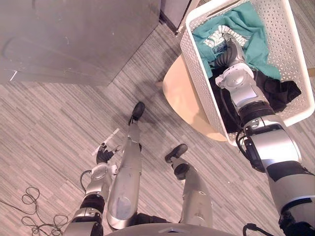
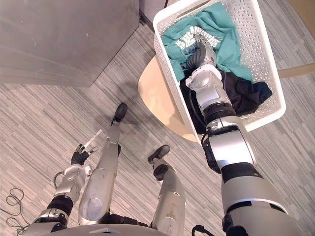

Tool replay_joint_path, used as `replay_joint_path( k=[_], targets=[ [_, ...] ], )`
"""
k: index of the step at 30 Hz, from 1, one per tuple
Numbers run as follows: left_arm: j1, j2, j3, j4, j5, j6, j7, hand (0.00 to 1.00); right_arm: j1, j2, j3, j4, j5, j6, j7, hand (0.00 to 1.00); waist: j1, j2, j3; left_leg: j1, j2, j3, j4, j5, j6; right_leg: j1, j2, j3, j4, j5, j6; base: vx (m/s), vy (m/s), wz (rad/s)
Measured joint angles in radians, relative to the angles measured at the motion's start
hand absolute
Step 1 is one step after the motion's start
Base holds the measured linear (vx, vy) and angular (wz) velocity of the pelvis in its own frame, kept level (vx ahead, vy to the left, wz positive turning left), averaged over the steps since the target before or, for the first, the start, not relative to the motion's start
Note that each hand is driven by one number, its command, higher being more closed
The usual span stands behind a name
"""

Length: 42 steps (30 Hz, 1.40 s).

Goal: Pick up the laundry basket with both hands and put the clothes into the washing machine.

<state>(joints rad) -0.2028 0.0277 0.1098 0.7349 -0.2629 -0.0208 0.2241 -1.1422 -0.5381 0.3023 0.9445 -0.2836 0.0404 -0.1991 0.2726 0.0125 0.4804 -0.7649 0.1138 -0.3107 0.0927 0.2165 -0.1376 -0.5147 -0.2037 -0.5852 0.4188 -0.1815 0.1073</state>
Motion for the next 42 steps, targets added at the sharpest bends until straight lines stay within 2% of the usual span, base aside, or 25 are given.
replay_joint_path(
  k=[8, 15, 19, 27, 36, 42],
  targets=[
    [0.0, -0.007, 0.002, -0.016, -0.011, -0.002, 0.012, 0.0, 0.033, 0.041, -0.001, -0.025, -0.036, -0.001, -0.001, 1.0, -0.017, -0.035, -0.015, -0.012, 0.001, 0.014, 0.019, -0.001, 0.0, -0.004, 0.0, 0.005, -0.003, 0.002, -0.002, 0.01, -0.016, -0.01],
    [0.0, -0.007, -0.002, -0.016, -0.011, -0.001, 0.013, 0.0, 0.049, 0.065, -0.006, -0.025, -0.025, -0.002, -0.001, 1.0, -0.02, -0.038, -0.017, -0.002, 0.005, 0.036, 0.028, -0.011, 0.001, 0.005, 0.0, 0.014, -0.008, 0.009, -0.003, 0.0, -0.011, -0.03],
    [0.002, -0.004, -0.003, -0.016, -0.011, -0.001, 0.013, 0.0, 0.063, 0.098, -0.041, -0.024, -0.009, -0.002, -0.002, 1.0, -0.025, -0.055, -0.029, 0.001, 0.006, 0.048, 0.027, -0.01, 0.0, 0.006, 0.001, 0.024, -0.018, 0.014, -0.002, 0.02, -0.025, -0.04],
    [0.004, 0.001, -0.004, -0.015, -0.029, -0.001, 0.017, 0.0, 0.097, 0.145, -0.149, -0.031, 0.149, -0.003, -0.037, 1.0, -0.029, -0.059, -0.032, 0.02, 0.007, 0.061, 0.028, -0.01, 0.0, 0.025, 0.0, 0.029, -0.023, 0.017, -0.002, 0.0, -0.004, 0.0],
    [0.012, 0.002, 0.001, 0.005, -0.03, 0.002, 0.032, 0.0, 0.157, 0.21, -0.361, -0.116, 0.408, -0.015, -0.109, 1.0, -0.043, -0.059, -0.032, 0.067, 0.008, 0.088, 0.02, -0.01, 0.0, 0.055, -0.004, 0.047, -0.028, 0.027, 0.0, 0.0, -0.013, -0.02],
    [0.028, 0.013, 0.004, 0.029, -0.031, 0.004, 0.032, 0.0, 0.205, 0.217, -0.476, -0.155, 0.556, -0.036, -0.134, 1.0, -0.069, -0.058, -0.032, 0.124, 0.008, 0.127, -0.028, 0.009, 0.014, 0.071, -0.02, 0.062, -0.018, 0.027, 0.001, -0.01, -0.031, -0.04]
  ],
)
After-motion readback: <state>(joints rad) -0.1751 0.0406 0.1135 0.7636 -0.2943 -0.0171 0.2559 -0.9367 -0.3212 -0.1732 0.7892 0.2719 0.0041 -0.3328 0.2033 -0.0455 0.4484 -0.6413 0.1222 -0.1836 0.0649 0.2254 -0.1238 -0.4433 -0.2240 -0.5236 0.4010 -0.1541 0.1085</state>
